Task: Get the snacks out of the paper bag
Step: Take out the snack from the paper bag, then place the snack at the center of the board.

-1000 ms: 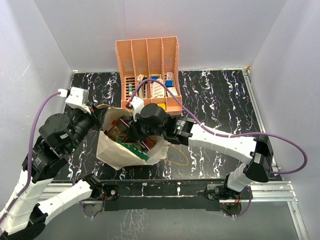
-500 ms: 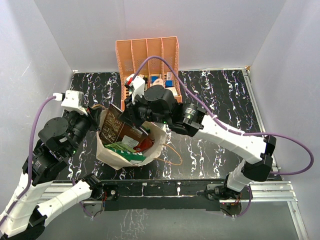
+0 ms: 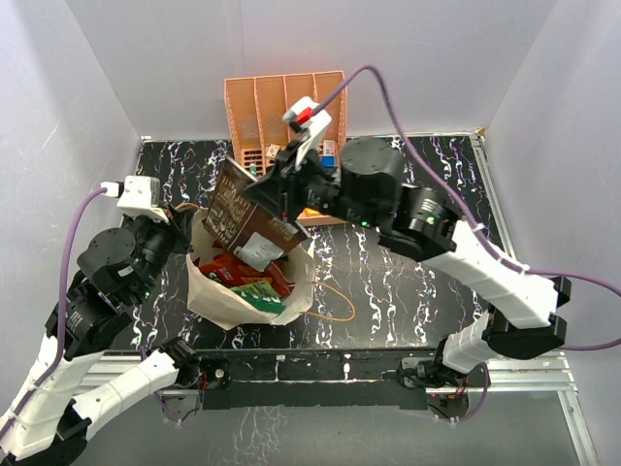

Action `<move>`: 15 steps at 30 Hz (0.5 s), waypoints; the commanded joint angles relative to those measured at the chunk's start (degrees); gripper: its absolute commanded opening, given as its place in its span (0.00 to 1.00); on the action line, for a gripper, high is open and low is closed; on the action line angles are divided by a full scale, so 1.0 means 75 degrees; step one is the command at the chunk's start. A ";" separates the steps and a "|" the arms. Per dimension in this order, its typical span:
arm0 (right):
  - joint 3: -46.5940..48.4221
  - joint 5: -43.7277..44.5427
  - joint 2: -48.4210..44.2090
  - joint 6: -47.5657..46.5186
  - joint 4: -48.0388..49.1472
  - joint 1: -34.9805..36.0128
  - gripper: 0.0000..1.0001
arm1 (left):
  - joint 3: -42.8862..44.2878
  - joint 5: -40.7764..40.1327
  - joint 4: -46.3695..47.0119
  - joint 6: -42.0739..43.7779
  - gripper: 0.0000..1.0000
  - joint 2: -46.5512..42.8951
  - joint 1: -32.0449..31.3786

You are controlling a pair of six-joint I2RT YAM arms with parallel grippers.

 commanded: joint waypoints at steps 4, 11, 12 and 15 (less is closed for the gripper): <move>0.0911 0.1717 -0.1198 -0.0775 0.0510 -0.0015 0.07 | -0.0033 -0.0403 0.0413 0.0051 0.00 -0.0243 0.0031; -0.0844 0.4740 -0.2573 -0.1792 0.1019 -0.0012 0.07 | 0.0150 -0.0263 0.0405 0.0204 0.00 -0.0249 0.0031; -0.1400 0.5433 -0.2725 -0.2145 0.1149 -0.0014 0.07 | 0.0188 -0.0220 0.0393 0.0217 0.00 -0.0237 0.0037; -0.2719 0.7396 -0.3021 -0.3162 0.1808 -0.0012 0.07 | 0.0262 -0.0138 0.0360 0.0223 0.00 -0.0224 0.0032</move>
